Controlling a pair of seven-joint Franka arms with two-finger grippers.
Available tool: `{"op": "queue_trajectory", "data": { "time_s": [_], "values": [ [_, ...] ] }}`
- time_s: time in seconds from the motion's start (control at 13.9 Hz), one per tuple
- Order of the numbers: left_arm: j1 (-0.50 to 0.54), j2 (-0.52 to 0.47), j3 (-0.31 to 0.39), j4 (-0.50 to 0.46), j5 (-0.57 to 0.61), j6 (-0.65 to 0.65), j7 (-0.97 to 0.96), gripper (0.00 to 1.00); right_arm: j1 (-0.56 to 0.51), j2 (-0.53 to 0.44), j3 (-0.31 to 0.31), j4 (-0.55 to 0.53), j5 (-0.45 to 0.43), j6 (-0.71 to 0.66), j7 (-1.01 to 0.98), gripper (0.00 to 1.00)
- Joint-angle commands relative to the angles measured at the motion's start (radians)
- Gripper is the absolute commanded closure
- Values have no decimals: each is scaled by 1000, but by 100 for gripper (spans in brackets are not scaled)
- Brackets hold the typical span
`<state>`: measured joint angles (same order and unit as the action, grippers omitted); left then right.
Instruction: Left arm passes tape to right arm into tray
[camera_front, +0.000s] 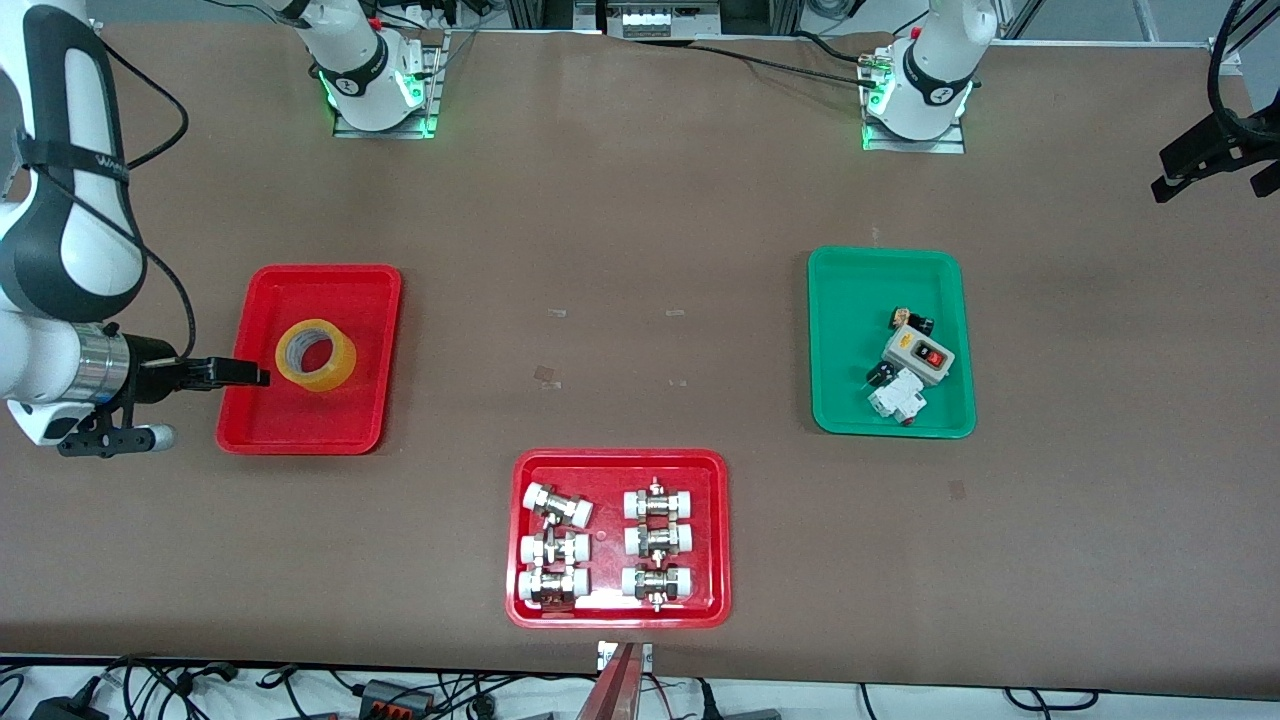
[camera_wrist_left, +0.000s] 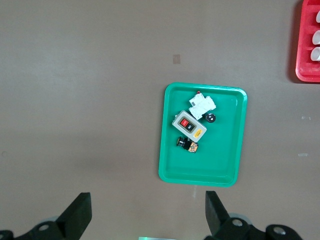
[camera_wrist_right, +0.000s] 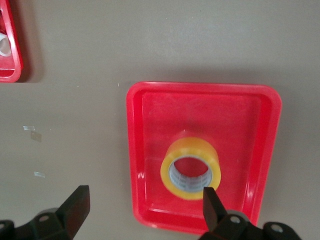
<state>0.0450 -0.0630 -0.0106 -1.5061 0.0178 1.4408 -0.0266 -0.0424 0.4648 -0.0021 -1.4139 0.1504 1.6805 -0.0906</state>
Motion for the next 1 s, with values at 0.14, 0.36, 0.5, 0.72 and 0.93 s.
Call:
{"op": "queue_trajectory", "data": {
  "time_s": [0.14, 0.36, 0.5, 0.72, 0.93],
  "values": [
    [4, 15, -2, 30, -47, -20, 23, 0, 18, 0, -4, 260, -107, -195, 41, 0],
    [4, 14, -3, 26, -48, -17, 25, 0, 16, -9, -12, 306, -120, -231, 60, 0],
    [4, 11, -3, 26, -62, -16, 25, 0, 18, -29, -13, 306, -123, -216, 63, 0],
    [4, 9, -3, 24, -62, -16, 27, 0, 15, -119, -12, 172, -164, -63, 61, 0],
    [6, 9, -3, 26, -62, -16, 27, 0, 18, -222, -12, 34, -183, 15, 61, 0]
  ]
}}
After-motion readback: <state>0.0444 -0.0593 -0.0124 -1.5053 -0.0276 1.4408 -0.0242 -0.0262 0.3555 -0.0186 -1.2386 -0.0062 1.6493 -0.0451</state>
